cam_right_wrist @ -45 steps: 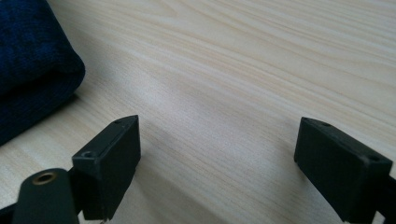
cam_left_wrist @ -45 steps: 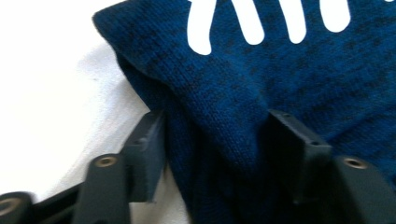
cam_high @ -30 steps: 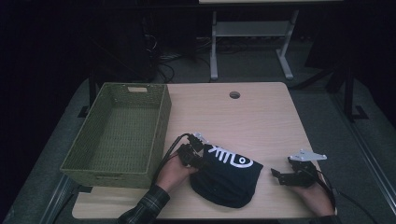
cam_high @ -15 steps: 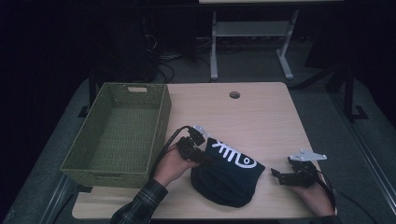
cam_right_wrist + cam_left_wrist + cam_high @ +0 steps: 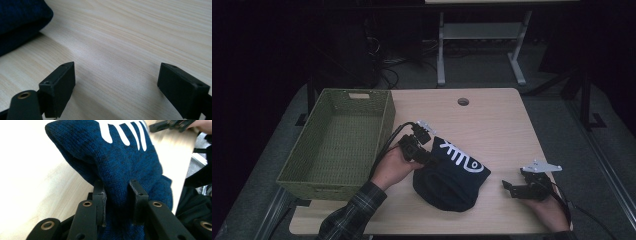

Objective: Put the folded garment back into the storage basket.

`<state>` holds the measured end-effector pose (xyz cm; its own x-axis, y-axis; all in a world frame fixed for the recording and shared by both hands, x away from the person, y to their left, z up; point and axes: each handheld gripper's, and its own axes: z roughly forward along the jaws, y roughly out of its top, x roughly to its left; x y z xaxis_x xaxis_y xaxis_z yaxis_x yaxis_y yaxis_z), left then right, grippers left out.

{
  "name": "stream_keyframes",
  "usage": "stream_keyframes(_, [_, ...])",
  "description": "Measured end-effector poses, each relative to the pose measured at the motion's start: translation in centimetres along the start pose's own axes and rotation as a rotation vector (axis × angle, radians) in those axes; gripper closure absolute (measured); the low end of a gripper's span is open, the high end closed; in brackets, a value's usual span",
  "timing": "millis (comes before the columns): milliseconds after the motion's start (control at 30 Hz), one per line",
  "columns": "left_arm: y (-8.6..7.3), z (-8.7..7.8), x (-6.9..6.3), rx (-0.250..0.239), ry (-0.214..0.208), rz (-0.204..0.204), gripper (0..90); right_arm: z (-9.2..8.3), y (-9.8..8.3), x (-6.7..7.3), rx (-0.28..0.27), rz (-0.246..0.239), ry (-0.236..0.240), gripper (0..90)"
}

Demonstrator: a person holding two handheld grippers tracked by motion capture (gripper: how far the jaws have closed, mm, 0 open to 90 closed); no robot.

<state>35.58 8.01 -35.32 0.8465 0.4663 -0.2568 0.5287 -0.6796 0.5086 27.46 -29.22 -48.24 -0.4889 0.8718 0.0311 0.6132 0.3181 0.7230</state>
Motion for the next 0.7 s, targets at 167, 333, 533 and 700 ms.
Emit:
stream_keyframes(167, [0.6, -1.5, -0.3, 0.004, 0.006, 0.013, 71.1, 0.0, 0.0, 0.0, 0.000, 0.003, 0.000, 14.2])
stream_keyframes(333, [1.2, -3.4, -0.5, 0.007, 0.019, 0.033, 71.2, 0.0, 0.0, 0.0, 0.000, 0.006, -0.003, 14.3])
stream_keyframes(533, [1.7, -6.5, -0.3, -0.004, 0.049, 0.041, 71.2, 0.0, 0.0, 0.0, 0.001, 0.008, -0.005, 14.4])
stream_keyframes(700, [1.8, -8.1, -0.1, -0.009, 0.060, 0.033, 71.2, 0.0, 0.0, 0.0, 0.001, 0.008, -0.005, 14.5])
